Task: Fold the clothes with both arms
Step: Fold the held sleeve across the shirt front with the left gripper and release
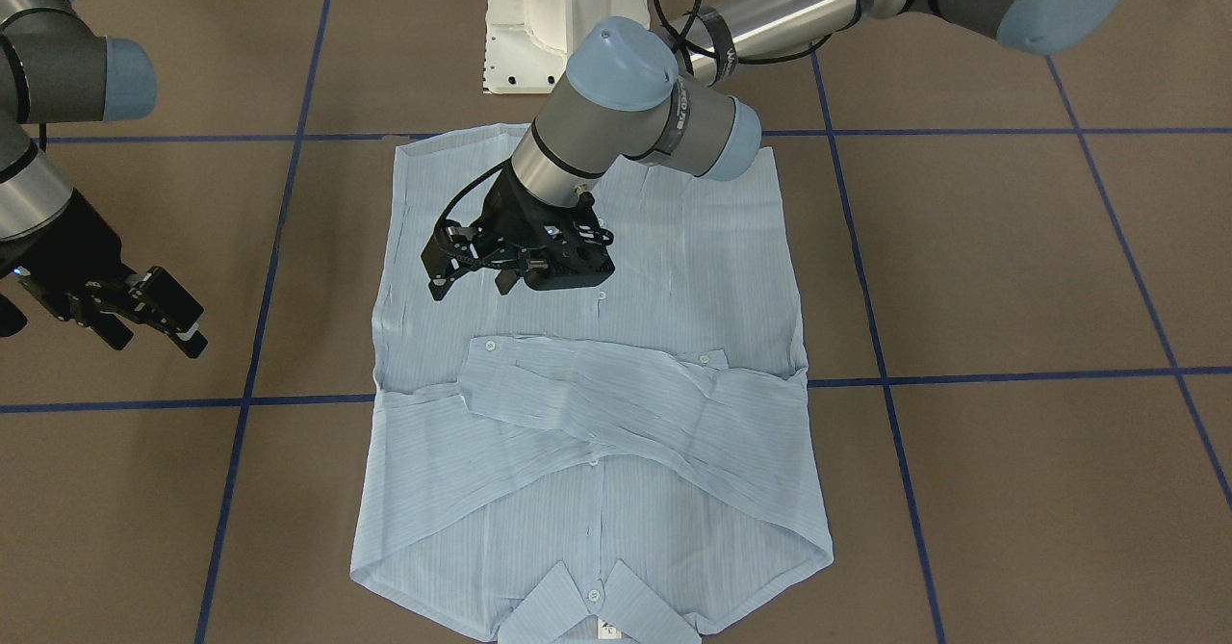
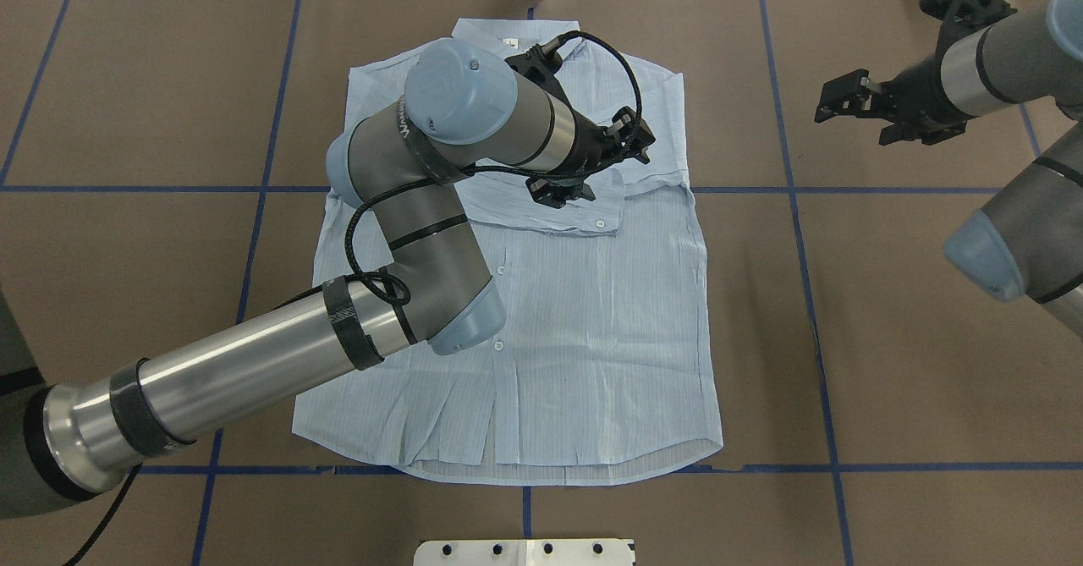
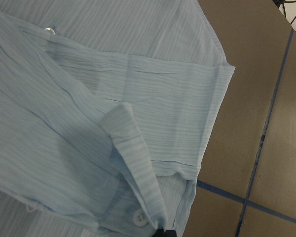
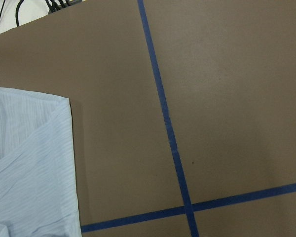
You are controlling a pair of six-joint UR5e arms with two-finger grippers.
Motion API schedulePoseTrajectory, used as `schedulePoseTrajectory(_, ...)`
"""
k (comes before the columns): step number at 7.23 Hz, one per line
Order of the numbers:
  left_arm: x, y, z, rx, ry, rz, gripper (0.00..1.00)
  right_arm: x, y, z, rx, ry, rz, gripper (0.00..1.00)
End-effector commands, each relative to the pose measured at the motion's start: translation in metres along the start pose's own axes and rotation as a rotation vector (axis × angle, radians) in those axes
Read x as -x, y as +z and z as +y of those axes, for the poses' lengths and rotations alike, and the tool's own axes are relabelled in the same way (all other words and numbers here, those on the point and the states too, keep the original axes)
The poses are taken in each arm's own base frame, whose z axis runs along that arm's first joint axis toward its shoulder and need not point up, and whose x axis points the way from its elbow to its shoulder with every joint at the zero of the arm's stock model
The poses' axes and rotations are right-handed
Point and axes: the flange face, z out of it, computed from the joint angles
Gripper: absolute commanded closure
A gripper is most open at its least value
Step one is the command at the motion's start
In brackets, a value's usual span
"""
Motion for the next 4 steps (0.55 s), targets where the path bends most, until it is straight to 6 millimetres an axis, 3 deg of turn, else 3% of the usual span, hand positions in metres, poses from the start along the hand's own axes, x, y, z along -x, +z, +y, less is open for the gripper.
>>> schedulePoseTrajectory(1,0.028,-0.028,0.003,0.009,0.016,0.014,0.16,0.044,0.014,0.066,0.070,-0.054,-0.036,0.00)
schedulePoseTrajectory(3,0.115,-0.077,0.001,0.025,0.067,-0.004,0.19,0.074,0.035,0.136,0.105,0.077,-0.031,0.01)
schedulePoseTrajectory(4,0.141,-0.087,-0.006,0.016,0.096,-0.023,0.19,0.086,0.046,0.189,0.104,0.108,-0.023,0.02)
